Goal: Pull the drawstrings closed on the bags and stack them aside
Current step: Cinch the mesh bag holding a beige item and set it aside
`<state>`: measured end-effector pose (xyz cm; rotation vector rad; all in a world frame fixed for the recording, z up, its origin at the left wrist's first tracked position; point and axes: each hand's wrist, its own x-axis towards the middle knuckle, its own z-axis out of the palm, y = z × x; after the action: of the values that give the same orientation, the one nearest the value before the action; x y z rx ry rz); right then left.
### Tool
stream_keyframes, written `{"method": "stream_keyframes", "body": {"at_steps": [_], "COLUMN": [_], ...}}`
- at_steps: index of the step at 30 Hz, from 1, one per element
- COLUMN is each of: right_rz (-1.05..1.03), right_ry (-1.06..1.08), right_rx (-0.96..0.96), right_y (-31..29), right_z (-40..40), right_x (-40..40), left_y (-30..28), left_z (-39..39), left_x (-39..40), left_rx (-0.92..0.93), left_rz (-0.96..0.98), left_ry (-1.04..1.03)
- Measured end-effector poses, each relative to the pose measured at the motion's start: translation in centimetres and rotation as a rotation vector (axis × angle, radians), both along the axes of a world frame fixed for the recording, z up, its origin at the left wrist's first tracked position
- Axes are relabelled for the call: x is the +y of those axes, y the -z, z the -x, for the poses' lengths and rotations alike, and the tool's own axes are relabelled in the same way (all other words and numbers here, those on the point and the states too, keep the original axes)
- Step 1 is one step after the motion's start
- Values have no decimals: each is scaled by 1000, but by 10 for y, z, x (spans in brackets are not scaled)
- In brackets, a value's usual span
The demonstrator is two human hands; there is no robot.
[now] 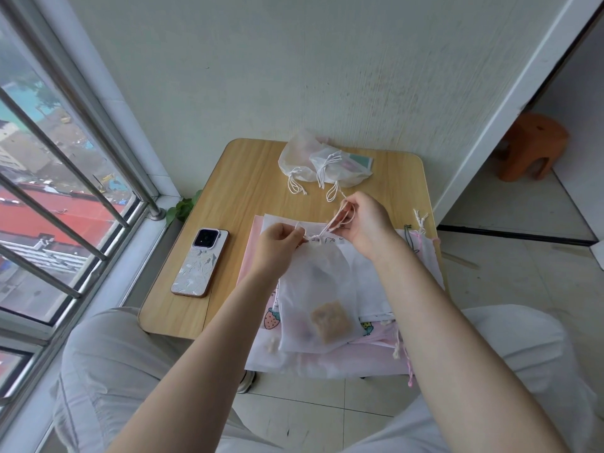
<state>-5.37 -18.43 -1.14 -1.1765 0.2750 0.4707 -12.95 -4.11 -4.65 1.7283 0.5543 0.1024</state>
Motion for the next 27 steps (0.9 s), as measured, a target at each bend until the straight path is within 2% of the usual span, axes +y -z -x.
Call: {"method": "stream_keyframes", "body": {"at_steps": [3,6,9,14,18,21,24,27], "right_rz": [-245,-290,-38,399,863,1057,1198,1272], "right_ry": [-13,-41,-89,-219,-438,-670,-838,-846], "right_rx": [71,106,83,-152,-445,-559,-596,-649], "right_y": [-1,-2,2,1,-7,-14,-19,-21], "right_z": [3,4,7,12,11,14,18,19], "right_x": [2,3,3,4,1,2,3,3], "left_y": [-1,-2,-2,-7,-12,-10,-7,-9], "left_z": [1,5,9,15,15,9,5,5], "left_x": [0,3,11,21,27,32,36,41], "left_rx": [19,56,32,51,53,77,154,269], "left_rz": [-28,-80,-162,-58,-58,-65,-203,-478], "left_ry": [5,-5,-89,-21,1,-7,-8,-149]}}
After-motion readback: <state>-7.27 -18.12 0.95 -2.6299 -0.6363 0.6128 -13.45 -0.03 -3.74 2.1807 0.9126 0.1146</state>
